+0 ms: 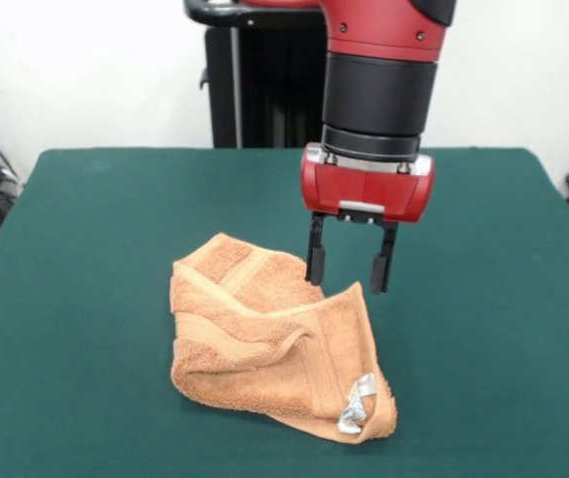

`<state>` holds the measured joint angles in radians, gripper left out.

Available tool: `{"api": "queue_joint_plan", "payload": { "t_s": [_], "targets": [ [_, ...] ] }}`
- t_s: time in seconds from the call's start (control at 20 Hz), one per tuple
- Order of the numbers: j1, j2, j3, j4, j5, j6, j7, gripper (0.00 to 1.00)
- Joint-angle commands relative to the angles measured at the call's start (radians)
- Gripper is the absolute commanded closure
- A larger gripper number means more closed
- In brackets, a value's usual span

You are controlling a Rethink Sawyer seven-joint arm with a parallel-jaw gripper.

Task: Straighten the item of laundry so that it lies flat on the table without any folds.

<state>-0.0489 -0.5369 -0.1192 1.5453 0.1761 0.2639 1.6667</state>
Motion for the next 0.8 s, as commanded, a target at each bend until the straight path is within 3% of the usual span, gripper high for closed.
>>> {"api": "queue_joint_plan", "payload": {
  "t_s": [0.05,0.8],
  "targets": [
    [0.016,0.089,0.053,0.021,0.033,0.065,0.198,0.00],
    [0.039,0.114,0.036,-0.013,0.036,0.074,0.203,0.00]
  ]
}}
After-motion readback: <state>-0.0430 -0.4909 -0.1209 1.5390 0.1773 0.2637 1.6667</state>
